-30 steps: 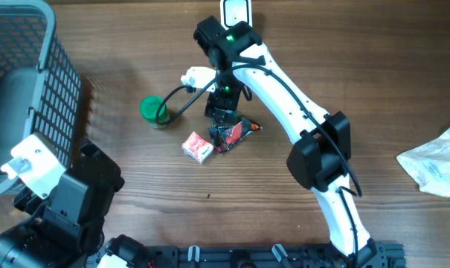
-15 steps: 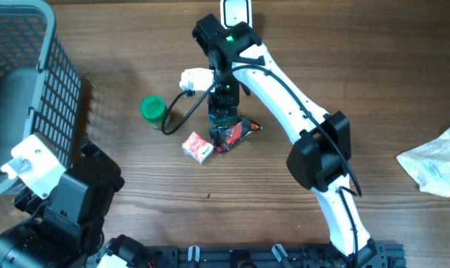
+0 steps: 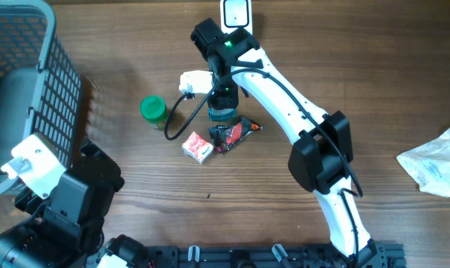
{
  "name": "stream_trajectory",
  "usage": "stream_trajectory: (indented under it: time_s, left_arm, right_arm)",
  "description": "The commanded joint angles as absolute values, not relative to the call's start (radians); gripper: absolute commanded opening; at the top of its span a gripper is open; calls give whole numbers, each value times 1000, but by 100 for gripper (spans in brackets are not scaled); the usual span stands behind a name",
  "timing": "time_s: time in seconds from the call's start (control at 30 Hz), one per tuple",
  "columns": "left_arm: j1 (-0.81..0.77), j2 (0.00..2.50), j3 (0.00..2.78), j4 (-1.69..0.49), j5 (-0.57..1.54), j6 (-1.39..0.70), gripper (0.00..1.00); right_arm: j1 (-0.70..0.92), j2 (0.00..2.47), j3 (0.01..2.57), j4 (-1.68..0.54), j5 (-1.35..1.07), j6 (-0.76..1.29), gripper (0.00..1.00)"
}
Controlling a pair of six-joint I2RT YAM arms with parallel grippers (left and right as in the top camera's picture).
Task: Scan the item barcode
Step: 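Raise the bottle with the right gripper and swing it toward the scanner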
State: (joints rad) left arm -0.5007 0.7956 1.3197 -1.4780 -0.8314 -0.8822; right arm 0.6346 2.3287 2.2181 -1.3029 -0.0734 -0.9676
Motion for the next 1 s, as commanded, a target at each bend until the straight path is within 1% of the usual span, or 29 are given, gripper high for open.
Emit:
stream_trajectory:
  time_s: [0.0, 0.17, 0.27, 0.4, 0.53, 0.63, 0.77, 0.8, 0.87, 0.9, 0.97]
  left_arm:
    - [-492, 799, 1327, -1478, -827, -906, 100]
    - [-492, 799, 1327, -1478, -826, -906, 100]
    - [-492, 799, 1327, -1478, -820, -906, 100]
    - [-492, 799, 1327, -1478, -802, -906, 100]
    - [-492, 799, 1327, -1478, -796, -906, 100]
    - [-492, 799, 1327, -1478, -796, -906, 100]
    - [-492, 799, 1327, -1478, -796, -906, 100]
    - [-492, 799, 1327, -1478, -796, -906, 100]
    - [-492, 799, 1327, -1478, -796, -906, 100]
    - [-492, 799, 1327, -1478, -796, -906, 100]
    - [-492, 799, 1327, -1478, -796, -906, 100]
  right_arm:
    - [632, 2345, 2184, -1275, -8, -894, 43]
    - [632, 2300, 2184, -1224, -8, -774, 30]
    - [632, 2272, 2184, -1201, -8, -670, 26]
    - [631, 2235, 2184, -1201, -27, -587, 25]
    - [625, 2173, 2184, -1194, -74, -415, 25]
    - [604, 2146, 2190, -1190, -166, -337, 26]
    - [535, 2099, 2208, -1196, -307, -134, 25]
    - [514, 2086, 2208, -1197, -381, -112, 26]
    - [458, 2053, 2208, -1197, -604, -96, 28]
    - [433, 2038, 2208, -1196, -691, -82, 30]
    - [385, 2008, 2208, -1192, -793, -21, 31]
